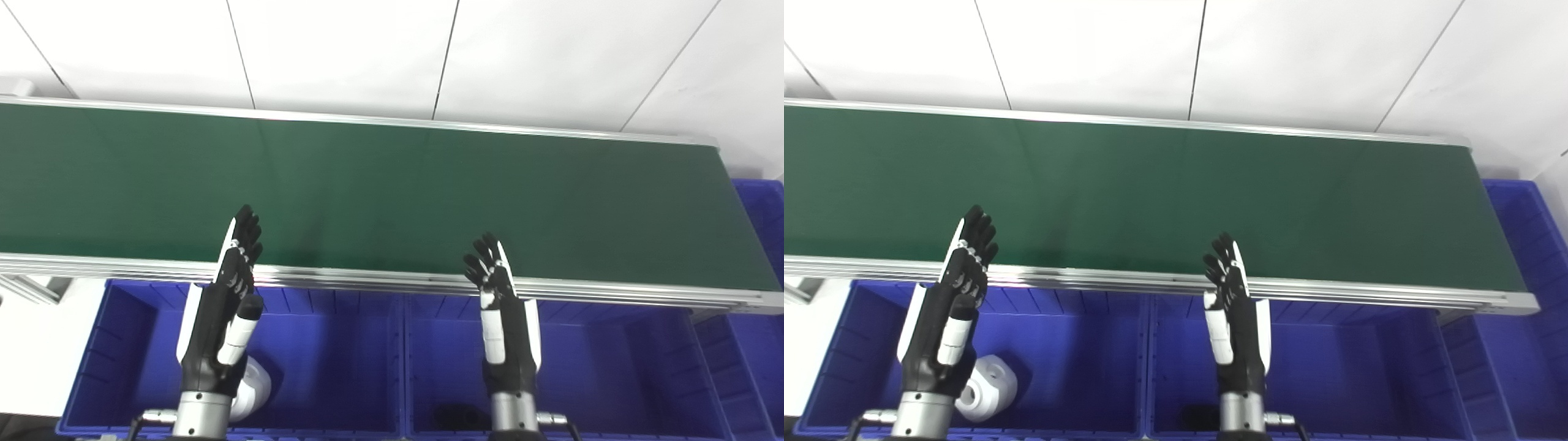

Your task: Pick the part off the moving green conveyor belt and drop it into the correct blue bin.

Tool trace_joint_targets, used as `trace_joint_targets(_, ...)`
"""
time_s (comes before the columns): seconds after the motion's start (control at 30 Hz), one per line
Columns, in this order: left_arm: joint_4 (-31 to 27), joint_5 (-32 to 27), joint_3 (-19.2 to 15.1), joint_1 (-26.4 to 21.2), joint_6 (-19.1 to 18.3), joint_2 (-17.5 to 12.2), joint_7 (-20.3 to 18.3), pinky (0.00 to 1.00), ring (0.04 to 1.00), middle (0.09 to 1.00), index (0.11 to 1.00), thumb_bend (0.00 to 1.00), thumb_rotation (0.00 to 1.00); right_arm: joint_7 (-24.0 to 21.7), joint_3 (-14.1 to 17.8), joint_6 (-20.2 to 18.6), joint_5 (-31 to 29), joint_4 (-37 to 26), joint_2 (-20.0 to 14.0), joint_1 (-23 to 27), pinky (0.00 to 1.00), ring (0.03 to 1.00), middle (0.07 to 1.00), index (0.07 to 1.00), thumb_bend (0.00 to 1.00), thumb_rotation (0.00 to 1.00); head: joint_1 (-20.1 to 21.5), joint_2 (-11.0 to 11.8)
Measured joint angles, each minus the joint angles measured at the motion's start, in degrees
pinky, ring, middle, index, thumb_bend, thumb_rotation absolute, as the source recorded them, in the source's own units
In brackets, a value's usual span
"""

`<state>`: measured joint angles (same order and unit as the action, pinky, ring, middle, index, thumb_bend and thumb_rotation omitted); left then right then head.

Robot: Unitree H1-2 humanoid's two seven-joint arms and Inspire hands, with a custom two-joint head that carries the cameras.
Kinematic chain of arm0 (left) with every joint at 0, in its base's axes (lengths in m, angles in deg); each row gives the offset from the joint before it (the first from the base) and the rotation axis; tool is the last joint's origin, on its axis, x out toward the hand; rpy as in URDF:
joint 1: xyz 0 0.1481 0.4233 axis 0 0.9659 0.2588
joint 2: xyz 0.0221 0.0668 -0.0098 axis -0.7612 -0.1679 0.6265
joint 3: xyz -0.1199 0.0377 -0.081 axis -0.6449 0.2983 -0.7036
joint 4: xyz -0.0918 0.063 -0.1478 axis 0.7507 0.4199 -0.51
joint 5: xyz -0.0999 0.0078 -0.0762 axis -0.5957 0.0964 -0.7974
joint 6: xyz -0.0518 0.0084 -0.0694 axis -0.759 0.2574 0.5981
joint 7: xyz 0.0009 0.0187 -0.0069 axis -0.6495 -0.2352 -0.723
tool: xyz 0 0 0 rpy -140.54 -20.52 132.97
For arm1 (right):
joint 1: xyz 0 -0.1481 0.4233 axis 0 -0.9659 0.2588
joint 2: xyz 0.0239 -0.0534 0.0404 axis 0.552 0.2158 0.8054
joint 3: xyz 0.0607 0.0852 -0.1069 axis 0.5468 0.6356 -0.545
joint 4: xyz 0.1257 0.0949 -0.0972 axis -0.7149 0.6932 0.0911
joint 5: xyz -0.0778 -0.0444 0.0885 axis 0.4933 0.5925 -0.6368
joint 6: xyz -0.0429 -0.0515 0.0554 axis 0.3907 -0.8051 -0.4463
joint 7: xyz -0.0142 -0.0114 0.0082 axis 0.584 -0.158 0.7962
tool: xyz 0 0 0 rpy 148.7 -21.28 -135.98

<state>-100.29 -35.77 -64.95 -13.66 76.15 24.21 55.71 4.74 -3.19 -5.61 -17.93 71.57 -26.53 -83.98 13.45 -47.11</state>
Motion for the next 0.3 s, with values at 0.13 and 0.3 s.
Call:
trace_joint_targets(0.13, 0.6, 2.0, 1.4, 1.8, 1.8, 0.3, 0.9, 1.0, 1.0, 1.0, 1.0, 0.65, 0.94, -0.6, -0.7, 0.0, 0.8, -0.3, -0.5, -1.6, 0.87, 0.887, 0.927, 0.946, 0.81, 1.0, 0.2, 0.2)
trace_joint_targets(0.3, -1.5, 0.2, 2.1, 2.7, -0.5, 1.2, 1.6, 1.0, 1.0, 1.0, 1.0, 0.69, 0.9, -1.4, -1.4, -0.2, 3.0, -5.0, -1.5, -4.1, 0.86, 0.888, 0.929, 0.944, 0.81, 1.0, 0.7, 0.0)
